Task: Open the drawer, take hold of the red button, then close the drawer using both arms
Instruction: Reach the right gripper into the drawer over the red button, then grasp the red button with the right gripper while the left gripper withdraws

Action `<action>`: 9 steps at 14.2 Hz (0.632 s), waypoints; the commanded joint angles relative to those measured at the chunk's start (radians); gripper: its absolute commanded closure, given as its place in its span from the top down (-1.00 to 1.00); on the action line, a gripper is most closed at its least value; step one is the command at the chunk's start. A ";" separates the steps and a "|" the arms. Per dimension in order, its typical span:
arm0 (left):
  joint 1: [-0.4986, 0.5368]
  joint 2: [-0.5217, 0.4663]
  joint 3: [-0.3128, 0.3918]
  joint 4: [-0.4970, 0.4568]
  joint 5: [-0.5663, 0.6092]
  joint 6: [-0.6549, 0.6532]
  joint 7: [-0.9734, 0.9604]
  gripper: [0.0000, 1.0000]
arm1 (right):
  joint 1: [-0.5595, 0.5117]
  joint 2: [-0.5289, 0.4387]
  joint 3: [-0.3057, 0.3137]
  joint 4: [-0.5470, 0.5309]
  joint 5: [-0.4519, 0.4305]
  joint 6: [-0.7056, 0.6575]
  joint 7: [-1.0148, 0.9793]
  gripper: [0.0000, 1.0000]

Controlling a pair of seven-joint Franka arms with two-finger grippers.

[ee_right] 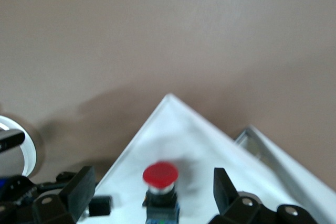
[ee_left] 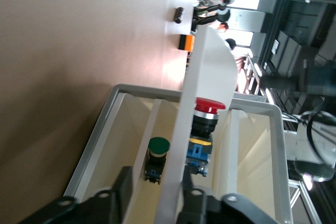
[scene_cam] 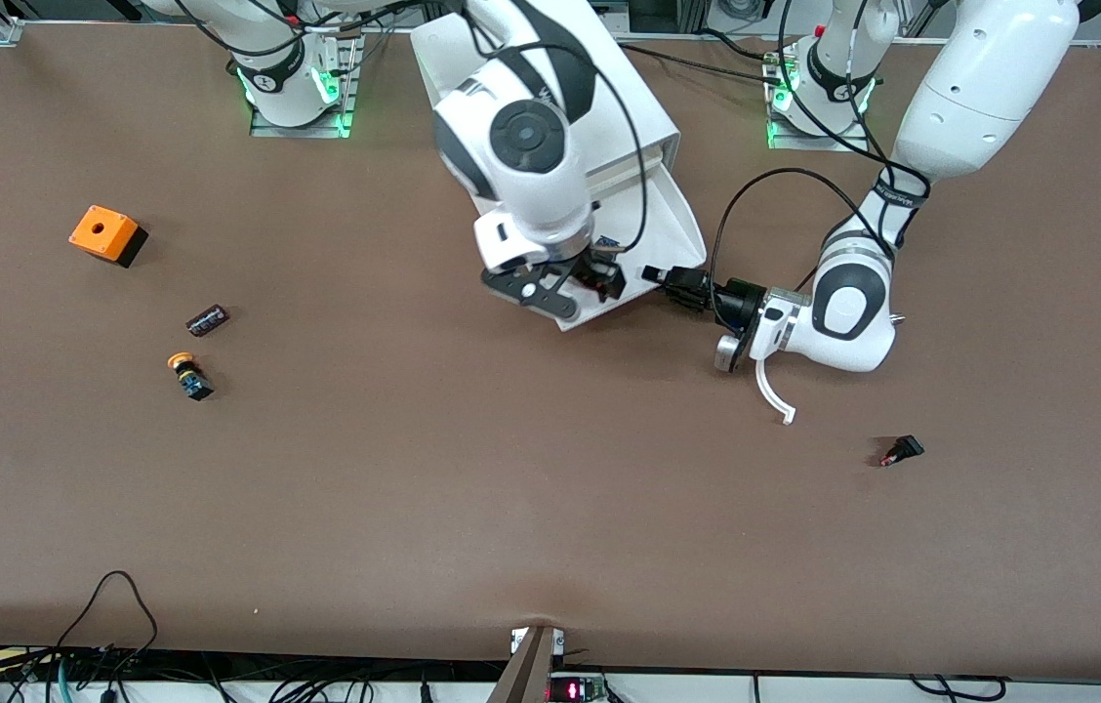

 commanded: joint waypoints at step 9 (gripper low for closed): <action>0.190 0.000 0.001 0.175 0.310 -0.144 -0.331 1.00 | 0.120 0.085 -0.016 0.033 -0.017 -0.011 0.180 0.97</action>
